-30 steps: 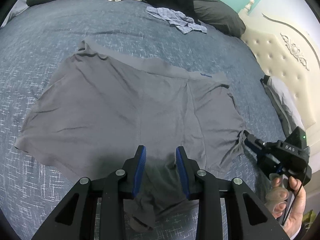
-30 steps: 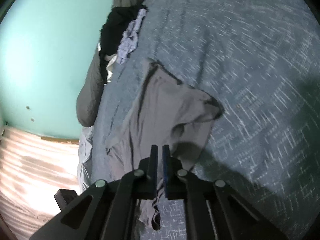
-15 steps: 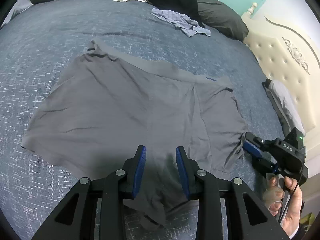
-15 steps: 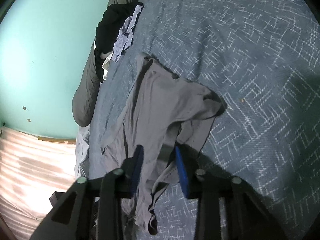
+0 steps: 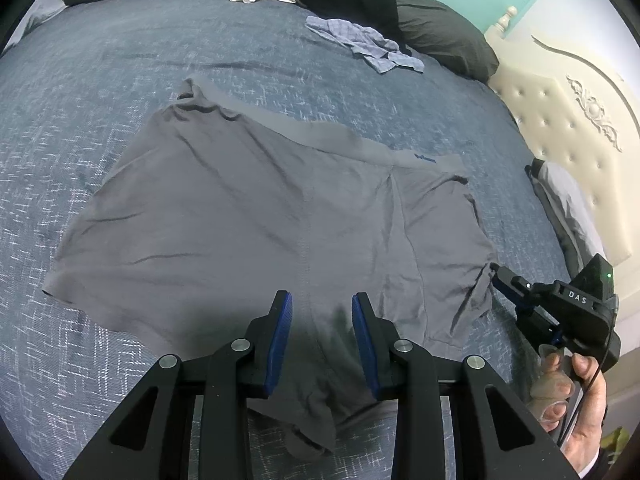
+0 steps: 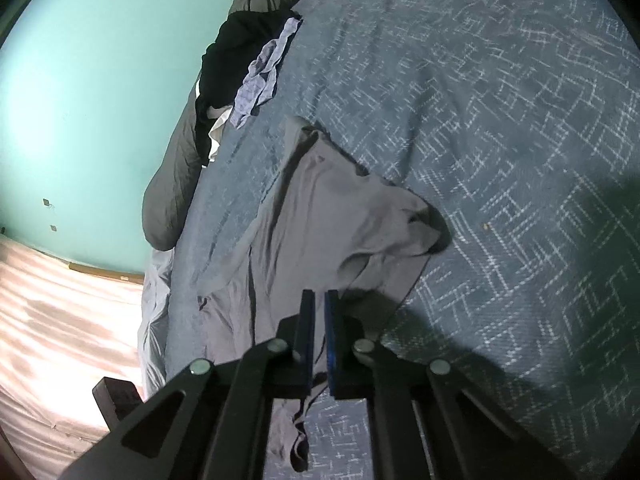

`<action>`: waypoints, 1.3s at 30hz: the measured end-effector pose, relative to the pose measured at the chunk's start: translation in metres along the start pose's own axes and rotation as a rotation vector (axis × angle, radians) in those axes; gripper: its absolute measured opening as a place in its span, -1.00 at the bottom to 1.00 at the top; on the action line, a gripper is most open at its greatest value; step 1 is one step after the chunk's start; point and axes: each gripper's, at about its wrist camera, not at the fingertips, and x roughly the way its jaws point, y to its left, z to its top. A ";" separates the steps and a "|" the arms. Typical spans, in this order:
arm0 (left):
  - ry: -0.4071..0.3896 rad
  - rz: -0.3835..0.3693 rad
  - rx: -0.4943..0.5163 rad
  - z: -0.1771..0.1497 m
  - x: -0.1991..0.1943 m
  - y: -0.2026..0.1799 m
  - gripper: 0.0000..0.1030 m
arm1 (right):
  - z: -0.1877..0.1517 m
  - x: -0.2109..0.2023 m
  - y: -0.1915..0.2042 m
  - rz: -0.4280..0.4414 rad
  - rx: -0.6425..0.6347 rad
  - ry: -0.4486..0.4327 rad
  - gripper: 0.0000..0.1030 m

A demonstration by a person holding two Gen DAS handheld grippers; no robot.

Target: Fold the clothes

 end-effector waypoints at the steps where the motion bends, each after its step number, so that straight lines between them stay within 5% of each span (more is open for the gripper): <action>1: 0.000 0.000 -0.001 0.000 0.000 0.000 -0.34 | 0.000 0.000 -0.001 0.000 0.008 0.003 -0.92; 5: -0.002 0.001 -0.003 0.000 -0.001 0.001 -0.34 | 0.001 0.002 -0.006 0.015 0.050 0.024 -0.79; 7: -0.002 0.001 -0.003 0.000 -0.001 0.001 -0.34 | 0.000 0.005 -0.006 0.019 0.061 0.035 -0.35; 10: -0.002 0.001 -0.002 -0.001 -0.001 0.001 -0.34 | -0.002 0.007 -0.003 0.021 0.060 0.043 -0.30; 16: -0.004 0.003 -0.005 -0.001 -0.002 0.003 -0.34 | -0.002 0.007 -0.001 0.036 0.059 0.031 -0.30; 27: 0.002 -0.001 -0.002 -0.001 0.000 0.002 -0.34 | -0.004 0.009 -0.003 -0.032 0.031 0.016 -0.94; 35: 0.012 0.005 -0.010 -0.001 0.007 -0.001 -0.34 | -0.003 -0.020 -0.007 -0.042 0.039 -0.034 -0.98; 39: 0.009 0.007 -0.004 -0.001 0.006 -0.004 -0.34 | 0.000 -0.012 -0.011 -0.006 0.060 0.021 -0.92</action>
